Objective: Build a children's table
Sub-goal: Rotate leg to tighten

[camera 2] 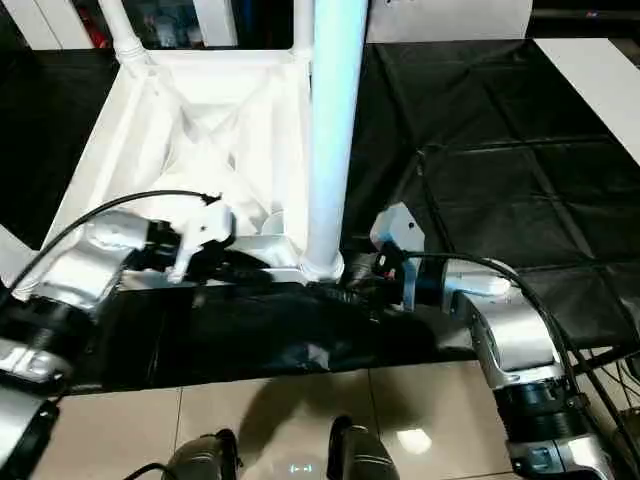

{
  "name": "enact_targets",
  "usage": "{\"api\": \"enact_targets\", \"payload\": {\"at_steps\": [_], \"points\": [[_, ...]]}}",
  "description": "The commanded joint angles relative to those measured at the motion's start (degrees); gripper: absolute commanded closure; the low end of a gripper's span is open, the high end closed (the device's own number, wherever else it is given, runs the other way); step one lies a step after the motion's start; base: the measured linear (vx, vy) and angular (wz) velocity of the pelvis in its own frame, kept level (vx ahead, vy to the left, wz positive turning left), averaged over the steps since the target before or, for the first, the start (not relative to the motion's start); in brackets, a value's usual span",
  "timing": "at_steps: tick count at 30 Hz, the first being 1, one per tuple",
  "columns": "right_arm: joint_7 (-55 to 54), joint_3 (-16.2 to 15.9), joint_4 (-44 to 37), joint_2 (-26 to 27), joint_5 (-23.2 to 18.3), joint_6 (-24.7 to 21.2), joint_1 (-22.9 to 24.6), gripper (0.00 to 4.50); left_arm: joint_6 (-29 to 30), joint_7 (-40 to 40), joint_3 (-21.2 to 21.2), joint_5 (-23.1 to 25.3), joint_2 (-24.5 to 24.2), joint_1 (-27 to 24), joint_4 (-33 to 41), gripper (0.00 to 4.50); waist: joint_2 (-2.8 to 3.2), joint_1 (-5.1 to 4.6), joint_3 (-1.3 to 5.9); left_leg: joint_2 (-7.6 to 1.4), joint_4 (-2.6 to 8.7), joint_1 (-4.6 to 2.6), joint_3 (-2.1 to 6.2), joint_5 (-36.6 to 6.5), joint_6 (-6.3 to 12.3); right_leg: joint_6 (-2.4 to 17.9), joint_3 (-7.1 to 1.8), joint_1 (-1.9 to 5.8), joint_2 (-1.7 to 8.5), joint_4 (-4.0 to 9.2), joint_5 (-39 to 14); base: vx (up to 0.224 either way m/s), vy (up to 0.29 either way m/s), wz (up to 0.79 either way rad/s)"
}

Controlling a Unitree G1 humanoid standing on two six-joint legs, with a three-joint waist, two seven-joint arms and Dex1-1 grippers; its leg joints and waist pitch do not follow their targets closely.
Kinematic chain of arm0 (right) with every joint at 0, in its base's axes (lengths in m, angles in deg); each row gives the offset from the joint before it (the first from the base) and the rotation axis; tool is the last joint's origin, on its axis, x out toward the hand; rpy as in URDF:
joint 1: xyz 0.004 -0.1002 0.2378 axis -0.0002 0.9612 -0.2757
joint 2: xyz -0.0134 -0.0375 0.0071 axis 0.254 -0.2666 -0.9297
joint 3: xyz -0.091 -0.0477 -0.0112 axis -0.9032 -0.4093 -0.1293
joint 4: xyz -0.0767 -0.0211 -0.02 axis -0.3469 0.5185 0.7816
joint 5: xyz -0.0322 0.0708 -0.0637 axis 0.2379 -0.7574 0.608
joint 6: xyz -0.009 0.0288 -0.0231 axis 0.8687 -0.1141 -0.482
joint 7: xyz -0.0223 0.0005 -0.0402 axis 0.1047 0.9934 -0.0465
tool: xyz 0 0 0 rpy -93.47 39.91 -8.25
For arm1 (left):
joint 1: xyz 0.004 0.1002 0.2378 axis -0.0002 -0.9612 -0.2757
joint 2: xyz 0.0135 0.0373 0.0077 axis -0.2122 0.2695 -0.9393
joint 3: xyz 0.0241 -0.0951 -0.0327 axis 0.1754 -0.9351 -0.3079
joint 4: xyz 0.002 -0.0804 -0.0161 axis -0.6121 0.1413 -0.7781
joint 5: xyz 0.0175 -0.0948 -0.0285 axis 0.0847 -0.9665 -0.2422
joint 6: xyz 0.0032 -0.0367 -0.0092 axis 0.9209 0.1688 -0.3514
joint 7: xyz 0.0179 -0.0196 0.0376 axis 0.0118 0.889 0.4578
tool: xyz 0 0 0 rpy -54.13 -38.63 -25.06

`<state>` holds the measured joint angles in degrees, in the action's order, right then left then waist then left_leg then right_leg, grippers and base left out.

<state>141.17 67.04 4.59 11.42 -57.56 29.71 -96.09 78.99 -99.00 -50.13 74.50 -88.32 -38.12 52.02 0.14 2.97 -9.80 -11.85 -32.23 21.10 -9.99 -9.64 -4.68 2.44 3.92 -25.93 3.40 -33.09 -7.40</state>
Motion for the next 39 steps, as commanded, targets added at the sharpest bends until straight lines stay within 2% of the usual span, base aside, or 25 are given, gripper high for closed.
{"api": "enact_targets", "payload": {"at_steps": [1,6,10,12,16,18,21,23,26,30,35,38,39], "points": [[0.54,-1.10,0.46,-0.49,0.58,0.28,0.23,0.00,-1.07,-0.41,1.97,1.68,-0.61,-1.18,-0.39,4.39,-0.55,0.23,5.70,-0.31,2.50,0.05,-0.27,-5.86,5.80,10.95,-2.66,5.20,3.49,3.26,-14.19,0.000,0.000,0.00],[0.00,-1.53,1.85,-0.86,1.04,1.01,-1.10,0.00,-3.18,0.81,2.16,2.37,-0.63,-0.70,-1.15,4.39,-0.53,0.16,5.78,-0.27,2.38,0.06,-0.29,-5.57,5.91,11.61,-2.65,5.25,3.45,3.02,-12.60,0.000,0.000,0.00],[0.18,-1.68,3.51,-1.05,1.59,1.44,-2.53,0.00,-4.76,0.01,1.75,1.06,-0.20,-0.47,-1.03,4.39,-0.72,0.26,5.66,-0.36,2.38,0.02,-0.32,-5.96,5.92,11.49,-2.66,5.17,3.53,3.05,-13.27,0.000,0.000,0.00],[0.82,-1.82,6.92,-1.17,2.19,2.79,-4.42,0.00,-6.73,-2.18,1.57,-0.71,0.10,-0.89,-0.54,4.39,-0.70,0.19,5.71,-0.33,2.35,0.02,-0.31,-5.60,6.00,11.84,-2.66,5.16,3.49,2.90,-12.76,0.000,0.000,0.00],[3.31,-1.56,9.62,-1.02,1.10,4.35,-5.89,0.00,-8.32,-4.28,2.25,-1.37,-0.12,-1.46,0.16,4.39,-0.71,0.39,5.81,-0.47,2.23,0.04,-0.41,-4.70,7.07,12.97,-2.69,5.20,3.46,2.45,-9.79,0.000,0.000,0.00],[8.42,-1.83,11.51,-1.44,-1.09,4.66,-7.56,0.29,-10.30,-7.19,3.52,-1.71,-0.51,-2.06,0.92,4.50,-0.80,0.53,5.71,-0.54,2.22,0.04,-0.44,-4.85,7.74,13.02,-2.67,5.19,3.48,2.45,-10.06,0.000,0.000,0.00],[12.36,-2.47,12.74,-1.86,-2.09,4.75,-8.86,0.39,-11.72,-8.53,4.40,-1.32,-0.91,-1.84,0.58,4.50,-0.93,0.70,5.59,-0.80,2.21,-0.17,-0.51,-5.43,8.27,13.27,-2.65,4.90,3.52,2.51,-10.86,0.000,0.000,0.00],[13.24,-2.72,13.02,-2.01,-2.23,4.90,-9.11,0.66,-11.96,-8.73,4.57,-1.15,-1.02,-1.73,0.39,4.50,-0.86,0.77,5.57,-0.86,2.23,-0.18,-0.44,-5.61,8.06,13.04,-2.65,4.86,3.67,2.56,-11.88,0.000,0.000,0.00],[17.12,-3.75,14.29,-2.64,-2.98,4.74,-10.19,0.79,-12.91,-9.40,4.83,-0.72,-1.20,-1.13,-0.63,4.50,-0.99,0.87,5.54,-0.73,2.25,-0.12,-0.43,-6.02,7.50,12.43,-2.64,4.97,3.71,2.69,-13.65,0.000,0.000,0.00],[21.28,-5.09,16.35,-3.01,-3.17,4.53,-11.81,1.20,-13.68,-10.07,4.99,-0.33,-1.13,-0.29,-1.69,4.50,-1.13,0.90,5.51,-0.65,2.20,-0.06,-0.42,-5.84,7.58,11.88,-2.62,4.93,3.67,2.72,-14.31,0.000,0.000,0.00],[23.37,-5.69,18.44,-2.72,-2.84,4.74,-13.22,1.68,-14.26,-10.38,5.14,-0.29,-1.07,0.28,-2.45,4.50,-1.14,0.92,5.62,-0.63,2.12,0.01,-0.41,-5.02,7.93,12.51,-2.55,4.95,3.60,2.55,-12.92,0.000,0.000,0.00],[24.74,-6.34,19.97,-2.53,-2.49,4.88,-14.14,1.86,-14.29,-10.53,5.21,-0.41,-1.13,0.39,-2.65,4.50,-1.13,0.98,5.49,-0.67,2.19,-0.07,-0.40,-5.37,7.77,12.22,-2.54,4.87,3.65,2.71,-14.04,0.000,0.000,0.00],[25.01,-6.51,20.26,-2.57,-2.53,4.94,-14.28,2.07,-14.31,-10.57,5.24,-0.45,-1.17,0.41,-2.67,4.50,-1.16,0.99,5.41,-0.68,2.20,-0.04,-0.40,-5.42,7.70,12.12,-2.55,4.85,3.65,2.74,-14.27,0.000,0.000,0.00]]}}
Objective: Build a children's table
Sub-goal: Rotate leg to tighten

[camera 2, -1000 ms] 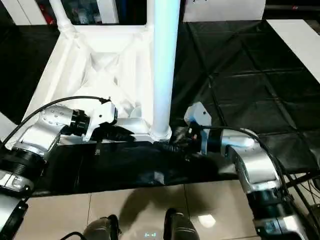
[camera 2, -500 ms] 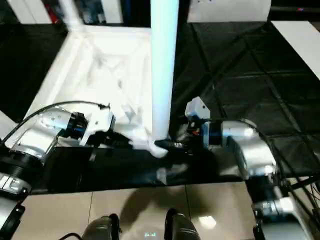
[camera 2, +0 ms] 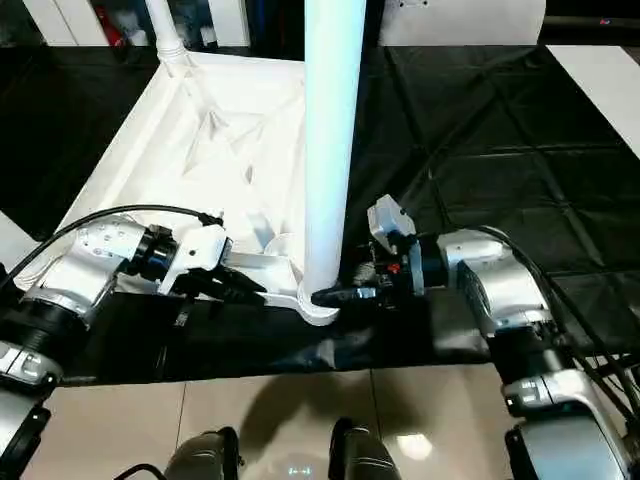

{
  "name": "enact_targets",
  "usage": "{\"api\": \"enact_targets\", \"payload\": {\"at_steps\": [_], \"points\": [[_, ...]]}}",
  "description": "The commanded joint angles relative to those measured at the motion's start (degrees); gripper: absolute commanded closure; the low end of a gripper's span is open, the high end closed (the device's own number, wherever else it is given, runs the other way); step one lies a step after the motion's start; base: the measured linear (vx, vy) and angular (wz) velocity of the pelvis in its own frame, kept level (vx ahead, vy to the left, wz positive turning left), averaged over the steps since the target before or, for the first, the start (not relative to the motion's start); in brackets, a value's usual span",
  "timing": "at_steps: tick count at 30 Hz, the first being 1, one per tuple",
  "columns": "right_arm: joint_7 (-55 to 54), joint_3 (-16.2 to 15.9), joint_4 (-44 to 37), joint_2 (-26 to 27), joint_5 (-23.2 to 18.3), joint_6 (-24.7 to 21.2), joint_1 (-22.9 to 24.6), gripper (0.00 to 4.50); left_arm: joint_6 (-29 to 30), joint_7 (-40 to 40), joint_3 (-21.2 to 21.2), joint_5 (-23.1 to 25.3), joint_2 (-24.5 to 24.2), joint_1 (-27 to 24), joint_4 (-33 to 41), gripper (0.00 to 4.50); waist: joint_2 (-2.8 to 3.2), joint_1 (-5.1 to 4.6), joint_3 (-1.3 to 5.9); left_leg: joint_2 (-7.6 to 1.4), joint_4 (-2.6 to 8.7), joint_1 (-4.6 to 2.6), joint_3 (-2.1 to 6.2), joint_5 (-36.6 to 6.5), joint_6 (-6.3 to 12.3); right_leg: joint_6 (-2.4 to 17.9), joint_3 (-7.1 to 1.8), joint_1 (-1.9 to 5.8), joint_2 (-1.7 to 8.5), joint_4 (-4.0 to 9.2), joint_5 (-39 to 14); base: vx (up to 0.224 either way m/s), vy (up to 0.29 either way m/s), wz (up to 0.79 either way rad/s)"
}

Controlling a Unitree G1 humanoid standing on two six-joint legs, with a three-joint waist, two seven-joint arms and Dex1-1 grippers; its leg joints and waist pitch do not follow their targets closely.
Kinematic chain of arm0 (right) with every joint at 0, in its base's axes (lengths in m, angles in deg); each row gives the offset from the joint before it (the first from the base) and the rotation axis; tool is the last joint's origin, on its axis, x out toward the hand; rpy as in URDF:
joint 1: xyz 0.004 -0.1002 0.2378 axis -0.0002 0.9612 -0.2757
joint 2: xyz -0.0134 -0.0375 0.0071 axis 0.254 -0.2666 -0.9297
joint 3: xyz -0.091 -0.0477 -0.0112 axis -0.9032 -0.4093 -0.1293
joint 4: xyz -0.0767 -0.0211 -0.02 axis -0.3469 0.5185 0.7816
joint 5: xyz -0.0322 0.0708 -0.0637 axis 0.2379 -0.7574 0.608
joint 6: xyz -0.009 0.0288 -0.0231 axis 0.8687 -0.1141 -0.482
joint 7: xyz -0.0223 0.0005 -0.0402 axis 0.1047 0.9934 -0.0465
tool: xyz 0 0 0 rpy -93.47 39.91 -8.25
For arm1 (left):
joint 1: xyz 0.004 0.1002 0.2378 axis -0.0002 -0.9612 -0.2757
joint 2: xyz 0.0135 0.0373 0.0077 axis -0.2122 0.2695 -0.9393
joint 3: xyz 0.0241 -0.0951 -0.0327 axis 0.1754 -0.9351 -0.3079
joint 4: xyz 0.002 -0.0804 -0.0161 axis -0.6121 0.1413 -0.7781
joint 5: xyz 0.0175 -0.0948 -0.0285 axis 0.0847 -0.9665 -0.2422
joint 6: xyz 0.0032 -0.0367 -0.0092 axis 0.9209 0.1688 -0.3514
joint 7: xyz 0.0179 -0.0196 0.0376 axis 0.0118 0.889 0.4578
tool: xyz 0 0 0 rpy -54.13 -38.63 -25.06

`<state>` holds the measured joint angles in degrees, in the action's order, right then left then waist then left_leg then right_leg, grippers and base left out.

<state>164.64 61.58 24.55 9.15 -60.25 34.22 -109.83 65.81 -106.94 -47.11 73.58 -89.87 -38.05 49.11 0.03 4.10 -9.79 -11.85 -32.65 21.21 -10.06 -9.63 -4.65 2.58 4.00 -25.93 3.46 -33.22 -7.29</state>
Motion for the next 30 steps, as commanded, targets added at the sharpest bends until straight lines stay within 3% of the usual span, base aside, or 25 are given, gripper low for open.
{"api": "enact_targets", "payload": {"at_steps": [1,8,9,10,13,18,20,24,25,26,27,28,30], "points": [[1.62,-1.10,0.37,-0.31,0.15,0.45,-0.59,2.07,-1.13,-2.65,2.23,0.46,0.38,0.35,0.23,4.50,-1.04,-0.13,5.44,-0.68,2.61,-0.15,-0.32,-5.36,7.65,12.01,-2.63,4.88,3.61,2.82,-14.30,0.000,0.000,0.00],[3.69,-1.64,1.66,-0.46,0.28,0.29,-1.17,2.41,-0.52,-2.49,2.09,0.32,0.51,0.52,-0.36,4.50,-1.01,0.12,5.46,-0.76,2.61,-0.29,-0.35,-5.25,7.83,12.45,-2.67,4.79,3.62,2.75,-13.68,0.000,0.000,0.00],[4.06,-1.76,1.76,-0.53,0.28,0.21,-1.16,2.42,0.29,-2.24,1.98,0.19,0.64,0.55,-0.47,4.50,-1.05,0.12,5.45,-0.75,2.63,-0.23,-0.33,-5.24,7.72,12.35,-2.65,4.85,3.61,2.73,-13.84,0.000,0.000,0.00],[4.25,-1.78,1.43,-0.56,0.03,-0.28,-0.94,2.43,1.59,-1.86,1.79,-0.04,0.80,0.49,-0.32,4.50,-0.67,0.21,5.35,-0.77,2.66,-0.25,-0.26,-5.25,7.64,12.37,-2.64,4.78,3.65,2.73,-13.94,0.000,0.000,0.00],[4.05,-1.56,0.19,-0.56,-0.72,-1.65,-0.22,2.44,4.52,-0.60,1.33,-0.46,1.36,0.40,0.27,4.50,-0.80,0.34,5.39,-0.79,2.63,-0.32,-0.30,-5.03,7.78,12.80,-2.66,4.79,3.55,2.74,-13.19,0.000,0.000,0.00],[-0.15,-0.34,-8.23,-0.30,-3.98,-7.39,4.74,2.45,11.80,8.46,-0.36,0.06,4.86,1.33,1.61,4.50,-0.92,0.89,5.22,-0.74,2.72,-0.30,-0.27,-5.43,7.51,12.14,-2.68,4.81,3.54,3.01,-14.63,0.000,0.000,0.00],[-4.91,0.79,-12.80,0.98,-4.76,-9.15,7.71,2.45,15.85,13.40,-1.80,-0.44,7.21,2.00,2.00,4.50,-0.76,0.99,4.81,-0.70,2.82,-0.57,-0.35,-7.07,6.66,10.81,-2.72,4.43,3.56,3.74,-18.65,0.000,0.000,0.00],[-12.52,2.20,-16.13,3.53,-3.74,-10.20,10.54,2.45,20.21,17.56,-3.22,-1.29,9.85,2.63,2.83,4.50,-1.17,0.71,4.62,-0.18,3.06,-0.17,-0.07,-8.38,5.42,7.76,-2.45,4.77,3.58,4.44,-25.01,0.000,0.000,0.00],[-13.84,2.44,-16.29,4.04,-3.41,-10.23,10.82,2.45,20.73,18.06,-3.36,-1.37,10.20,2.74,2.88,4.50,-0.90,0.58,4.49,-0.18,3.12,-0.20,-0.03,-8.46,5.11,7.24,-2.48,4.57,3.59,4.58,-25.92,0.000,0.000,0.00],[-20.86,4.02,-16.60,7.11,-1.88,-11.24,11.73,2.45,23.12,20.26,-3.86,-1.38,11.82,3.32,3.07,4.50,-0.95,0.33,4.40,-0.07,3.14,-0.39,-0.05,-9.41,4.77,6.27,-2.38,4.29,3.62,5.07,-28.63,0.000,0.000,0.00],[-24.31,4.86,-16.92,8.90,-1.31,-11.96,11.86,2.45,24.29,21.73,-4.18,-0.99,12.60,3.74,2.91,4.50,-0.95,-0.03,4.33,0.33,3.24,0.11,0.23,-9.01,3.86,5.14,-2.10,4.75,3.61,5.10,-30.50,0.000,0.000,0.00],[-25.47,5.15,-17.07,9.53,-1.16,-12.27,11.87,2.45,24.70,22.25,-4.28,-0.80,12.86,3.89,2.85,4.50,-1.05,-0.32,4.34,0.40,3.28,0.10,0.22,-9.07,3.52,4.52,-2.05,4.66,3.56,5.33,-31.33,0.000,0.000,0.00],[-30.19,6.02,-17.39,12.36,-0.57,-13.26,11.58,2.46,25.76,24.77,-4.70,-0.11,14.03,4.69,2.01,4.50,-0.97,-1.27,4.36,0.73,3.16,-0.12,0.20,-9.23,3.75,3.40,-1.96,4.40,3.42,5.82,-32.78,0.000,0.000,0.00]]}}
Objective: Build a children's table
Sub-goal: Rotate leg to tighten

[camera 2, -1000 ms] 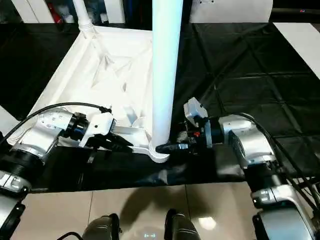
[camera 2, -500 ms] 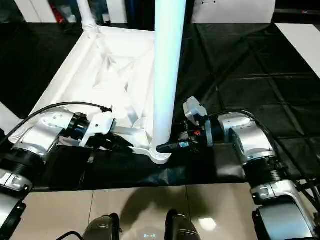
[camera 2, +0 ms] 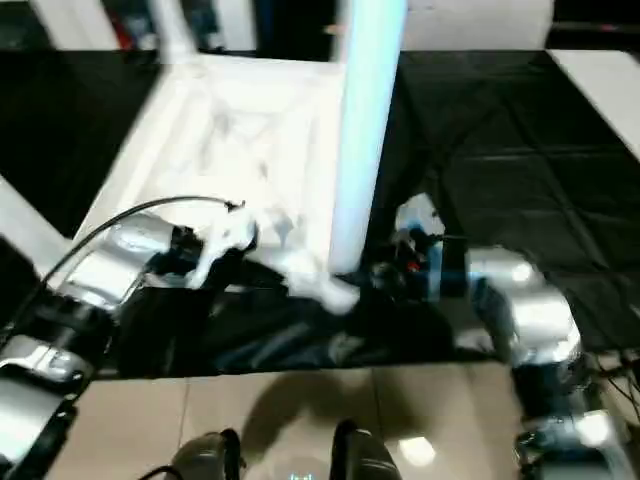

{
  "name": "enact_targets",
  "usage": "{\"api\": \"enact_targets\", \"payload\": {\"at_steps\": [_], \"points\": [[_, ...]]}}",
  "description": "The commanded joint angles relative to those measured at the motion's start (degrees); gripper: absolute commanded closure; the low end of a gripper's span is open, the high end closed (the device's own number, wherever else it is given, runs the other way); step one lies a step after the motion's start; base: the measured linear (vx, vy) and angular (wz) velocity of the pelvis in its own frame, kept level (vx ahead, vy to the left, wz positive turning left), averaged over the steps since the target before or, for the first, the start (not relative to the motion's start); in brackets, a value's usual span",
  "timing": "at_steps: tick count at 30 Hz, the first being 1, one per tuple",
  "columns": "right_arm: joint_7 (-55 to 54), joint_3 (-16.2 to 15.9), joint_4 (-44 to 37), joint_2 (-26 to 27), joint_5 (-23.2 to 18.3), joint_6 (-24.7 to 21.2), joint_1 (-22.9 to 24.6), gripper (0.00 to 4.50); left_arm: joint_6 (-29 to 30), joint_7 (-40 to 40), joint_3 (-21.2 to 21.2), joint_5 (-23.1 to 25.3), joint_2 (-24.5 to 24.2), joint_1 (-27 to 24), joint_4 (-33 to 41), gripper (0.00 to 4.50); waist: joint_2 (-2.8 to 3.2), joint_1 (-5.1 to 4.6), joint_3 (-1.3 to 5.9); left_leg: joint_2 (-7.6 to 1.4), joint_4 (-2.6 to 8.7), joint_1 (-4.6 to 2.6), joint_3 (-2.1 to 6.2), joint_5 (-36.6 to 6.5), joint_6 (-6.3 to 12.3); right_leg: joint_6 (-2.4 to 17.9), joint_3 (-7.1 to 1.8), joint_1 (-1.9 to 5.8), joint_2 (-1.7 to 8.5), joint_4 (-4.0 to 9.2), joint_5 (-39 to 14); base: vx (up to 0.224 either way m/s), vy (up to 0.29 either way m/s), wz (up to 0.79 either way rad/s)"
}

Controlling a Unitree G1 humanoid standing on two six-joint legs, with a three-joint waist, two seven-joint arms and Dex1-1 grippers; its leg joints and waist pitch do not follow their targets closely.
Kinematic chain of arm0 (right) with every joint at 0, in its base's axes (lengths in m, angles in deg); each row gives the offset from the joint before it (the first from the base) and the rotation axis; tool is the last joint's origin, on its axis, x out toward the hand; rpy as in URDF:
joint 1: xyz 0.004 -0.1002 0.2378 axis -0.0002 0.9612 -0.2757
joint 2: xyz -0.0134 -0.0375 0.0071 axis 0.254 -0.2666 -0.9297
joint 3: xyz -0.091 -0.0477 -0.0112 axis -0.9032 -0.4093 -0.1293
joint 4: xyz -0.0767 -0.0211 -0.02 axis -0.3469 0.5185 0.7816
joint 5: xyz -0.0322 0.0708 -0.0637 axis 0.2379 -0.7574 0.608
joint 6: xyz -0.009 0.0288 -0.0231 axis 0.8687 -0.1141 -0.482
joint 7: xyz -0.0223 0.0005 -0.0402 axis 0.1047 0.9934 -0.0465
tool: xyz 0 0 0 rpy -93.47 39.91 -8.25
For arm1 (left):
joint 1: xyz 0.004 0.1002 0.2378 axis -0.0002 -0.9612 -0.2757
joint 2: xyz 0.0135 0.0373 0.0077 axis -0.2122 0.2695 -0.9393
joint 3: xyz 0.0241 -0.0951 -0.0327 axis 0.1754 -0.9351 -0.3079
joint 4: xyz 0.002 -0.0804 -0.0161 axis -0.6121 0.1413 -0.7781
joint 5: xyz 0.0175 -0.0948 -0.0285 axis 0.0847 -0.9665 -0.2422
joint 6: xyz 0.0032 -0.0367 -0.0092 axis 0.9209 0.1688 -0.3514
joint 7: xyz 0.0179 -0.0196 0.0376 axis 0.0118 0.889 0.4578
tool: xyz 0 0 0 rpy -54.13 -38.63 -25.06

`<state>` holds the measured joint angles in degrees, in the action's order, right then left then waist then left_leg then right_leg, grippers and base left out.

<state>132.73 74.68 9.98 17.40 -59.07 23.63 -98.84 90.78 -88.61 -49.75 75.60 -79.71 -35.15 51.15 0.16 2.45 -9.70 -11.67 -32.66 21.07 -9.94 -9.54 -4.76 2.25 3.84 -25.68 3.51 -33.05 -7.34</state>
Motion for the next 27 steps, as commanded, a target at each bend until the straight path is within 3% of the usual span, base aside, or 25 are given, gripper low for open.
{"api": "enact_targets", "payload": {"at_steps": [1,4,6,11,13,17,19,21,22,24,27], "points": [[-0.45,-6.86,-3.03,5.40,-1.36,-2.87,0.45,2.46,1.20,7.72,-2.29,-1.80,4.46,2.18,-0.46,4.50,-1.13,0.27,4.26,0.61,3.17,0.02,0.06,-9.44,4.14,3.56,-1.78,4.18,3.33,5.80,-32.85,0.000,0.000,0.00],[-11.06,-6.77,-4.24,11.97,1.14,-3.87,0.06,2.46,3.04,13.65,-3.06,-0.74,7.12,3.85,-1.84,4.50,-1.29,-0.40,4.25,0.54,3.28,0.26,0.14,-9.08,4.32,3.44,-1.79,4.04,3.21,5.61,-31.85,0.000,0.000,0.00],[-18.08,-6.22,-3.59,15.96,2.78,-4.16,-0.62,2.47,3.91,16.86,-3.26,-0.05,8.41,4.54,-2.22,4.50,-1.03,-0.63,4.25,0.79,3.33,0.11,0.22,-9.47,3.97,2.74,-1.64,4.03,3.27,5.92,-32.84,0.000,0.000,0.00],[-30.61,-4.25,-0.51,22.57,6.03,-3.89,-2.64,2.49,4.61,21.88,-3.20,1.69,10.46,5.34,-2.75,4.50,-0.78,-1.03,4.28,0.41,3.62,0.01,0.18,-9.46,3.92,4.28,-1.91,3.78,3.23,5.48,-28.79,0.000,0.000,0.00],[-38.52,-3.07,1.43,26.04,9.20,-3.53,-4.01,2.49,4.77,23.49,-2.85,2.70,11.60,5.53,-2.73,4.50,-0.69,-1.22,4.28,0.30,3.68,0.07,0.13,-9.01,3.84,5.17,-2.12,3.69,3.24,5.12,-26.32,0.000,0.000,0.00],[-40.65,-3.62,-0.10,25.24,11.38,-2.57,-2.62,2.49,4.30,22.01,-1.52,3.19,10.56,4.28,-1.40,4.50,-0.58,-1.09,4.37,0.26,3.83,0.04,0.07,-8.32,4.32,6.33,-2.27,4.15,3.21,4.63,-21.23,0.000,0.000,0.00],[-40.28,-3.57,-0.64,24.37,11.82,-2.04,-2.02,1.81,3.92,21.39,-1.16,3.31,9.94,3.76,-0.97,4.50,-0.49,-1.01,4.39,0.12,3.85,0.00,0.00,-7.94,4.67,6.88,-2.35,4.17,3.26,4.55,-19.37,0.000,0.000,0.00],[-39.07,-2.36,-1.16,23.31,11.17,-1.38,-1.40,1.81,2.92,19.91,-0.71,3.51,8.84,2.88,-0.38,4.50,-0.60,-0.96,4.38,0.14,3.86,0.09,-0.09,-7.99,4.89,7.68,-2.39,4.34,3.25,4.47,-18.09,0.000,0.000,0.00],[-38.78,-2.15,-1.21,22.92,11.18,-1.10,-1.27,1.81,2.70,19.64,-0.70,3.59,8.60,2.64,-0.23,4.50,-0.57,-0.89,4.35,0.08,3.90,0.07,-0.02,-8.08,4.88,7.73,-2.39,4.37,3.32,4.46,-18.24,0.000,0.000,0.00],[-36.68,-1.50,-1.52,20.67,11.16,1.12,-0.64,1.38,1.97,18.40,-0.59,3.81,7.38,1.68,0.32,4.50,-0.60,-0.98,4.35,0.09,3.85,0.17,-0.08,-8.32,4.92,7.78,-2.45,4.53,3.31,4.48,-18.43,0.000,0.000,0.00],[-32.58,-0.31,-1.85,17.53,10.19,3.58,0.05,1.37,-0.22,15.93,-0.12,3.84,5.39,0.73,0.56,4.50,-0.71,-1.10,4.25,0.12,3.87,0.26,-0.06,-9.20,5.12,7.09,-2.42,4.56,3.41,4.81,-21.04,0.000,0.000,0.00]]}}
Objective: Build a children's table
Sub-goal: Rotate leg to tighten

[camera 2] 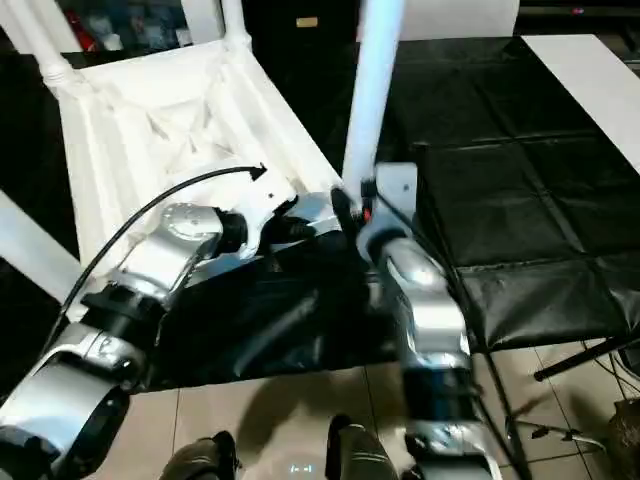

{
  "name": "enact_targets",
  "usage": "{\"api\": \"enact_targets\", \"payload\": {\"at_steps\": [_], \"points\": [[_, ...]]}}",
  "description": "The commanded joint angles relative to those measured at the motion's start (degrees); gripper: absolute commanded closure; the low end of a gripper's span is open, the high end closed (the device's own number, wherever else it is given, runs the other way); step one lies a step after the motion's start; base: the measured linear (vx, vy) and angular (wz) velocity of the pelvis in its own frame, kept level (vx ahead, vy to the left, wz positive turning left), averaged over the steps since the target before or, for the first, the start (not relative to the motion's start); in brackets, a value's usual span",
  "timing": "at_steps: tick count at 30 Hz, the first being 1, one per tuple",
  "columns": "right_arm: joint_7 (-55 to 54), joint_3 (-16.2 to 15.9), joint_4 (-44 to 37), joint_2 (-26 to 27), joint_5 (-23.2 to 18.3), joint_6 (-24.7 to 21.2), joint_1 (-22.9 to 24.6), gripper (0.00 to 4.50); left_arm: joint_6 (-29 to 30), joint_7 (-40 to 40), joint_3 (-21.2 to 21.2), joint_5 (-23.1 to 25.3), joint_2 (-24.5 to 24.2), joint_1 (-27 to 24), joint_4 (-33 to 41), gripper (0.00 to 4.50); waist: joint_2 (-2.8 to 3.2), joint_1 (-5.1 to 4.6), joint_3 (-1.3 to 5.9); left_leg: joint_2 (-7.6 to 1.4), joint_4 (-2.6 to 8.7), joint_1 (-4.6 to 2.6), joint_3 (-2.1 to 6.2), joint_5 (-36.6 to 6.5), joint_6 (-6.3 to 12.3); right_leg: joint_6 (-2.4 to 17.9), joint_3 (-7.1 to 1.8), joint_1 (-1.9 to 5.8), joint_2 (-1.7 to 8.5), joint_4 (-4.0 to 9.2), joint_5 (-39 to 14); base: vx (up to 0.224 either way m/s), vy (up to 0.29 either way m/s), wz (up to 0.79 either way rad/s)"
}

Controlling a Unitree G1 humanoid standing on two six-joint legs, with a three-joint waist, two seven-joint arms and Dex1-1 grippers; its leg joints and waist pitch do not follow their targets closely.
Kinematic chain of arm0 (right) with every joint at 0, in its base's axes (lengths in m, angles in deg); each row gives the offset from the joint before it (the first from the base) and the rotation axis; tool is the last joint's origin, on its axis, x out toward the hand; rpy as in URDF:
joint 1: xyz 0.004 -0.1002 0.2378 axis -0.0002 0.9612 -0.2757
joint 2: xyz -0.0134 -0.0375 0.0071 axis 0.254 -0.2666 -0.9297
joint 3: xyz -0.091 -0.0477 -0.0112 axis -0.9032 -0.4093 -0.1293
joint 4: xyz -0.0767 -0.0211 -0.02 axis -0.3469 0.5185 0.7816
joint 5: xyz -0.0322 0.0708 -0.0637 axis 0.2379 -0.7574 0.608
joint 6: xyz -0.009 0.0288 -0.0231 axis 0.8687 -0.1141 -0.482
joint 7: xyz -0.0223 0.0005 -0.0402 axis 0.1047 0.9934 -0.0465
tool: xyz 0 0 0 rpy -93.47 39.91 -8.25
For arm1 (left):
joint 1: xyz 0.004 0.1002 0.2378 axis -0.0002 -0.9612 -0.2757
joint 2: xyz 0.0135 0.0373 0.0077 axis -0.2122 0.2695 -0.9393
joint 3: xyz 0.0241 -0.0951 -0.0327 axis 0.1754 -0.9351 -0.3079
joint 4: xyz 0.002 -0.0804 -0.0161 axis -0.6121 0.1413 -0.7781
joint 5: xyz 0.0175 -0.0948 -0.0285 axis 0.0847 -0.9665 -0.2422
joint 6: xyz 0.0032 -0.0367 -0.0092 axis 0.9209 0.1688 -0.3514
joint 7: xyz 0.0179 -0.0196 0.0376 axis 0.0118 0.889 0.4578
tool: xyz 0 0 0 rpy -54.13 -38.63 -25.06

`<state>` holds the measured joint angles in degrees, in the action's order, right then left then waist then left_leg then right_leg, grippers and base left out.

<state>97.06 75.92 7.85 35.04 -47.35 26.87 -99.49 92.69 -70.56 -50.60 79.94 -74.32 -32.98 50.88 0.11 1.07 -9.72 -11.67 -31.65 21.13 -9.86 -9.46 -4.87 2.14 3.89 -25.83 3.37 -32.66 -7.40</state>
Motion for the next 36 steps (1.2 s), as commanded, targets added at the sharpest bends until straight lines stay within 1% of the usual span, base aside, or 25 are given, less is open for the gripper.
{"api": "enact_targets", "payload": {"at_steps": [1,2,3,6,7,8,10,11,13,14,17,18,20,21,22,23,24,25,26,28,29,31,32,34,36], "points": [[4.95,-0.70,0.25,-1.65,-2.21,1.24,0.79,1.17,-3.55,-3.43,1.04,-0.46,-1.13,-1.76,0.74,4.50,-0.63,0.34,4.31,0.16,2.82,0.15,-0.09,-9.29,5.21,6.89,-2.45,4.76,3.55,4.45,-21.33,0.000,0.000,0.00],[7.54,0.78,0.44,-3.63,-3.78,2.04,0.67,1.01,-6.41,-5.54,1.57,-0.67,-2.59,-2.19,0.51,4.50,-0.86,0.26,4.44,0.11,2.79,0.20,-0.11,-8.74,5.60,6.92,-2.50,4.78,3.57,4.43,-21.24,0.000,0.000,0.00],[8.11,1.06,0.48,-3.99,-4.15,2.12,0.64,1.01,-6.79,-5.94,1.63,-0.73,-2.83,-2.26,0.48,4.50,-0.86,0.26,4.44,0.11,2.79,0.20,-0.11,-8.74,5.60,6.92,-2.50,4.78,3.57,4.43,-21.24,0.000,0.000,0.00],[13.42,1.81,0.72,-7.23,-6.13,3.44,0.58,0.87,-9.97,-9.07,2.35,-0.98,-4.69,-2.70,0.40,4.50,-0.67,0.30,4.47,-0.17,2.73,0.09,-0.21,-8.21,6.22,8.29,-2.58,4.64,3.53,4.07,-18.96,0.000,0.000,0.00],[16.70,1.49,0.68,-8.92,-7.03,3.64,0.71,0.61,-10.94,-10.24,2.54,-0.97,-5.49,-2.81,0.22,4.50,-0.56,0.35,4.50,-0.21,2.73,0.06,-0.19,-8.16,6.25,8.65,-2.57,4.66,3.51,4.00,-18.44,0.000,0.000,0.00],[21.94,0.59,0.68,-11.70,-7.87,4.49,0.88,0.54,-13.68,-12.90,3.05,-1.16,-6.82,-3.08,-0.08,4.50,-0.65,0.38,4.54,-0.19,2.65,0.09,-0.25,-8.41,6.55,9.16,-2.58,4.75,3.50,3.97,-17.70,0.000,0.000,0.00],[27.79,-0.49,0.50,-14.50,-9.05,4.85,1.08,0.52,-15.34,-15.62,3.17,-2.02,-7.83,-3.43,-0.20,4.50,-0.63,0.58,4.58,-0.28,2.58,0.05,-0.33,-8.38,6.94,9.80,-2.66,4.79,3.53,3.79,-16.45,0.000,0.000,0.00],[33.83,-1.70,0.35,-17.30,-10.49,4.90,1.14,0.52,-16.57,-19.29,3.15,-3.65,-8.82,-3.94,0.12,4.50,-0.74,0.84,4.65,-0.36,2.54,-0.03,-0.39,-8.15,7.35,10.31,-2.68,4.81,3.59,3.67,-15.95,0.000,0.000,0.00],[37.91,-2.56,0.22,-19.11,-11.60,4.78,1.14,0.52,-17.21,-21.90,3.14,-4.67,-9.54,-4.30,0.46,4.50,-0.65,1.02,4.73,-0.38,2.50,-0.11,-0.35,-8.20,7.79,10.83,-2.60,4.91,3.65,3.58,-15.65,0.000,0.000,0.00],[42.96,-3.85,0.43,-21.42,-12.48,4.93,0.94,0.52,-18.30,-25.27,3.38,-5.59,-10.64,-4.57,0.70,4.50,-0.70,1.07,4.72,-0.47,2.50,-0.03,-0.36,-8.13,8.01,11.07,-2.62,4.84,3.69,3.56,-15.55,0.000,0.000,0.00],[46.46,-4.90,0.87,-22.97,-12.99,4.84,0.64,0.52,-18.92,-27.69,3.71,-5.97,-11.58,-4.70,0.77,4.50,-0.59,1.48,4.78,-0.78,2.47,-0.19,-0.45,-8.05,7.93,11.39,-2.53,4.67,3.65,3.46,-15.88,0.000,0.000,0.00],[49.56,-6.06,2.68,-24.00,-12.75,6.46,-0.25,0.52,-20.17,-31.03,4.42,-6.42,-12.82,-4.92,0.84,4.50,-0.93,1.62,5.01,-0.83,2.36,-0.12,-0.38,-7.86,7.87,11.63,-2.47,4.75,3.80,3.17,-15.71,0.000,0.000,0.00],[52.87,-7.04,4.26,-24.74,-13.11,6.87,-1.03,0.52,-21.05,-33.23,4.98,-6.77,-13.59,-5.08,0.92,4.50,-0.78,1.74,4.89,-0.91,2.37,-0.16,-0.51,-7.83,7.61,11.70,-2.54,4.58,3.78,3.33,-16.38,0.000,0.000,0.00],[54.32,-7.46,4.98,-25.01,-13.16,7.12,-1.40,0.70,-21.71,-34.05,5.24,-6.82,-13.86,-5.10,0.90,4.50,-0.93,1.94,4.98,-0.95,2.32,-0.15,-0.51,-7.82,7.58,11.72,-2.55,4.62,3.81,3.20,-16.24,0.000,0.000,0.00],[55.62,-7.85,5.74,-25.19,-13.24,6.97,-1.88,0.70,-21.91,-35.01,5.65,-6.75,-14.27,-5.16,1.09,4.50,-1.23,2.02,5.06,-0.95,2.29,-0.17,-0.56,-7.73,7.66,11.69,-2.54,4.64,3.83,3.17,-16.26,0.000,0.000,0.00],[57.12,-8.41,6.87,-25.46,-13.34,7.13,-2.62,0.70,-22.42,-35.91,5.96,-6.67,-14.61,-5.09,1.03,4.50,-1.18,2.25,5.08,-0.93,2.29,-0.17,-0.52,-7.51,7.60,11.66,-2.50,4.64,3.86,3.08,-16.70,0.000,0.000,0.00],[59.59,-9.41,8.53,-25.91,-13.52,6.83,-3.84,0.84,-23.05,-37.00,6.33,-6.46,-15.01,-4.88,0.82,4.50,-1.08,2.34,5.07,-0.98,2.28,-0.20,-0.54,-7.48,7.46,11.64,-2.52,4.56,3.91,3.09,-17.01,0.000,0.000,0.00],[59.95,-9.56,8.77,-25.99,-13.54,6.82,-4.02,0.84,-23.13,-37.15,6.37,-6.42,-15.05,-4.84,0.76,4.50,-1.14,2.37,5.02,-0.99,2.28,-0.18,-0.55,-7.50,7.43,11.56,-2.53,4.55,3.86,3.14,-17.06,0.000,0.000,0.00],[60.98,-10.08,9.51,-26.20,-13.46,6.75,-4.57,1.05,-23.43,-37.41,6.44,-6.28,-15.14,-4.68,0.50,4.50,-1.17,2.49,5.08,-1.00,2.24,-0.19,-0.57,-7.21,7.34,11.56,-2.61,4.58,3.88,3.01,-16.57,0.000,0.000,0.00],[62.72,-11.04,10.40,-26.62,-13.29,6.49,-5.27,1.10,-23.97,-37.46,6.45,-6.07,-15.15,-4.35,-0.07,4.50,-1.18,2.55,5.14,-0.99,2.17,-0.15,-0.54,-6.98,7.33,11.81,-2.55,4.61,3.83,2.88,-15.87,0.000,0.000,0.00],[63.21,-11.28,10.68,-26.65,-13.39,6.34,-5.50,1.18,-24.11,-37.39,6.41,-6.06,-15.11,-4.23,-0.30,4.50,-1.77,2.47,5.25,-0.94,2.13,-0.07,-0.60,-6.74,7.41,11.63,-2.56,4.75,3.80,2.86,-15.77,0.000,0.000,0.00],[64.42,-11.77,11.30,-26.72,-13.61,6.15,-6.01,1.29,-24.36,-37.41,6.34,-6.00,-14.95,-4.04,-0.71,4.50,-1.57,2.65,5.23,-0.89,2.08,-0.06,-0.56,-6.56,7.35,11.26,-2.58,4.66,3.87,2.85,-16.44,0.000,0.000,0.00],[64.79,-11.91,11.50,-26.73,-13.63,6.19,-6.16,1.47,-24.42,-37.41,6.33,-5.98,-14.88,-4.00,-0.81,4.50,-1.54,2.61,5.22,-0.86,2.06,-0.03,-0.56,-6.78,7.26,11.19,-2.53,4.64,3.86,2.94,-17.10,0.000,0.000,0.00],[66.43,-12.43,12.81,-26.71,-13.64,6.73,-6.92,1.59,-24.76,-37.38,6.41,-6.08,-14.71,-3.88,-1.10,4.50,-1.66,2.61,5.22,-0.82,2.04,0.00,-0.53,-7.00,7.03,10.87,-2.49,4.69,3.83,2.95,-17.80,0.000,0.000,0.00],[66.91,-12.54,13.42,-26.62,-13.61,7.06,-7.26,1.79,-24.95,-37.30,6.48,-6.13,-14.69,-3.86,-1.19,4.50,-1.62,2.63,5.25,-0.82,2.00,-0.05,-0.52,-7.03,6.84,10.65,-2.50,4.64,3.84,3.00,-18.47,0.000,0.000,0.00]]}}
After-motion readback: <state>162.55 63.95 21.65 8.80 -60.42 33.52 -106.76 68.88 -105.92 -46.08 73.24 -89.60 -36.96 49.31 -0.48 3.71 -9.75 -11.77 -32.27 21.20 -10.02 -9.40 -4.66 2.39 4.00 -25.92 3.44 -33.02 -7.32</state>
